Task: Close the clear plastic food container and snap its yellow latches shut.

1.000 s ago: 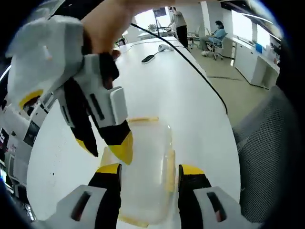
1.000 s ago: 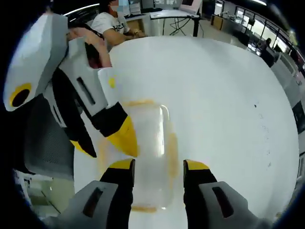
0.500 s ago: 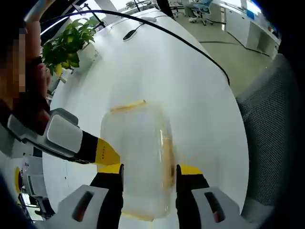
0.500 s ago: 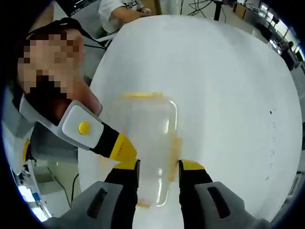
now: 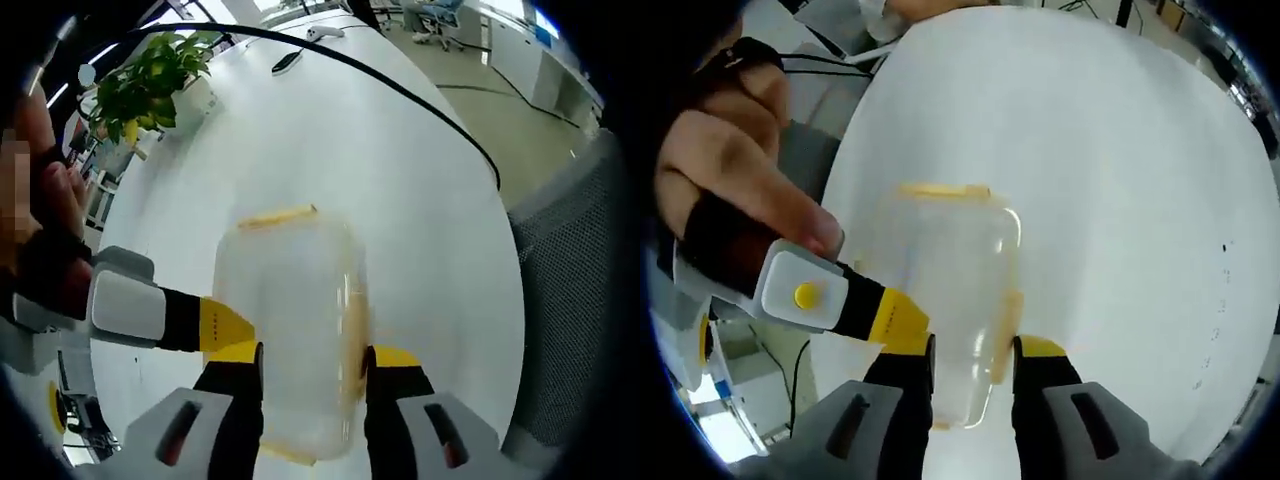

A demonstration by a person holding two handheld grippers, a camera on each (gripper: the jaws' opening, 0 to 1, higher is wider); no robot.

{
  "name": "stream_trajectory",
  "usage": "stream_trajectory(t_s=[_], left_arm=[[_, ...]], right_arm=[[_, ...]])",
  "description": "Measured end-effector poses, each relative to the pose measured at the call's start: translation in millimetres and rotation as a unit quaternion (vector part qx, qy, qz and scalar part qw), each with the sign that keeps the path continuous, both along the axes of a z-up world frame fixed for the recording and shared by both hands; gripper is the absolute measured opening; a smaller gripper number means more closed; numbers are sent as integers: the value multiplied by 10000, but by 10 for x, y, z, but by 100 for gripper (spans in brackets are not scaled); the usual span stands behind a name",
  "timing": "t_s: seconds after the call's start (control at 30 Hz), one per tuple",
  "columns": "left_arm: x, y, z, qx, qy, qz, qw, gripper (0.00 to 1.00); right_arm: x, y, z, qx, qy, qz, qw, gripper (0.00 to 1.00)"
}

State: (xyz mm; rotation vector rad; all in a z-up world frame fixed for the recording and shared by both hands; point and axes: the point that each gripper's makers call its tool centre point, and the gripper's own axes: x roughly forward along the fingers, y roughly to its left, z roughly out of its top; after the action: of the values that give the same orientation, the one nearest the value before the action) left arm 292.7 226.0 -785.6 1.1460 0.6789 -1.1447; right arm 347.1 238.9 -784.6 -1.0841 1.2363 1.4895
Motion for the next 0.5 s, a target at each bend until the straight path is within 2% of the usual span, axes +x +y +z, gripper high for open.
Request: stream_trajectory(t_s=[0.07,0.1,0.13,0.17,0.27,0.5], left_arm=[[8,10,-14,-62,-42,-13,10000,32],[3,14,-16,-92,-64,-19,9999,32],[5,-6,-35,-133,-85,-4,9999,31],[6,-20,-33,-171,-120,84,9997,30],[8,-41,-26,-13,-164,96,9998,30],[11,-16,-16,-56,-135,59,9999,31]], right_arm=[[-1,-39,-26,-23,136,-235,9996,25],[12,-32,-28,23,155,-124,9998,25],[4,-31,-48,13,215,-308,9993,25],[5,-23,-36,-2,218,-309,9993,25],[-18,-21,-27,2,173,-252,9995,25],[-17,-10,-12,58,180,-419,9989,26]])
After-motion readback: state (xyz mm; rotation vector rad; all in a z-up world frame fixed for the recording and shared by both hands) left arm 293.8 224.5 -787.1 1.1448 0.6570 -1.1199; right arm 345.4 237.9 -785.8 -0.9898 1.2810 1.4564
